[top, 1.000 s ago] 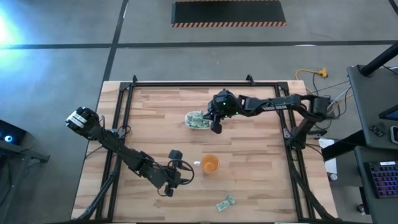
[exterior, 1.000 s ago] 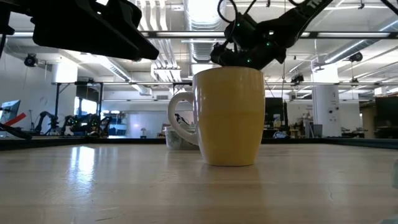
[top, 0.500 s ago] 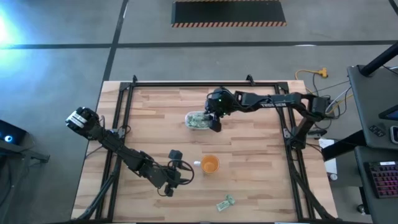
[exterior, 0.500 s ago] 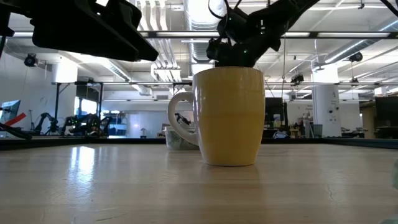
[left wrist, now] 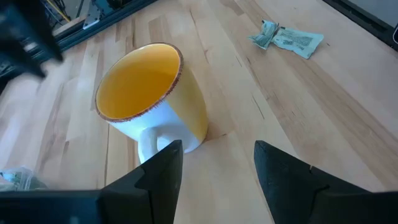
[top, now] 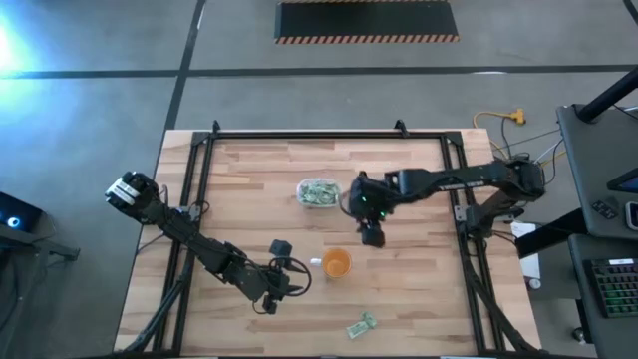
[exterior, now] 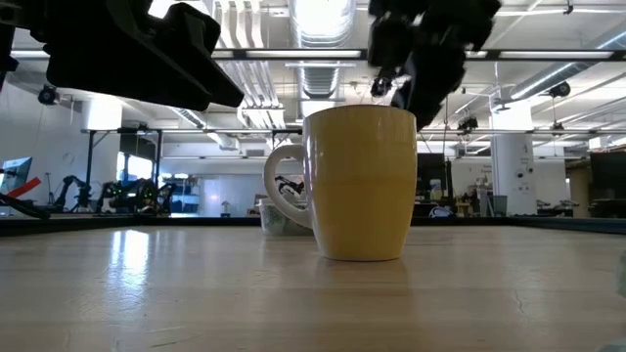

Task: Pick and place Stevia / Truvia into bins
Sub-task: Put the stevia packet into the transparent bin

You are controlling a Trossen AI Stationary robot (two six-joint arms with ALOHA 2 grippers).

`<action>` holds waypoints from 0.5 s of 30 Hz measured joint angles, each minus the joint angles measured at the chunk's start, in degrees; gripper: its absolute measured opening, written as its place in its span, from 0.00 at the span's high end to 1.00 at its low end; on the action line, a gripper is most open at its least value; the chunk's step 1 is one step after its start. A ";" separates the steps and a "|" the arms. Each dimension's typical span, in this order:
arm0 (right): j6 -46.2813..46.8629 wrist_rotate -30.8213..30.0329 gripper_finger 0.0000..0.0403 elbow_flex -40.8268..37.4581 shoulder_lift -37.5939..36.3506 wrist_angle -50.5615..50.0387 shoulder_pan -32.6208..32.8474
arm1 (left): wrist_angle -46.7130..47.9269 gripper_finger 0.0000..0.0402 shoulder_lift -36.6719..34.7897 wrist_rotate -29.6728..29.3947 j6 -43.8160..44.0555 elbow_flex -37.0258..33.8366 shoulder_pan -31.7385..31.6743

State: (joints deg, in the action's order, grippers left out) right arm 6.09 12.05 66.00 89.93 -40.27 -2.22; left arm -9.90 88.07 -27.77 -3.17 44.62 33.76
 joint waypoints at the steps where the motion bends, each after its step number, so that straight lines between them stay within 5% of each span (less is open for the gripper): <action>1: 1.59 0.00 0.66 -0.68 -1.22 0.19 1.45 | 0.01 0.55 0.00 0.00 -0.01 0.00 0.00; 15: 26.03 -6.08 0.68 -14.72 -9.07 13.52 23.23 | -0.20 0.55 0.00 0.00 -0.01 0.00 0.00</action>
State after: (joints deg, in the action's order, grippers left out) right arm 32.12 5.98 51.29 80.87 -26.75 21.01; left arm -10.10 88.07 -27.76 -3.18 44.62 33.76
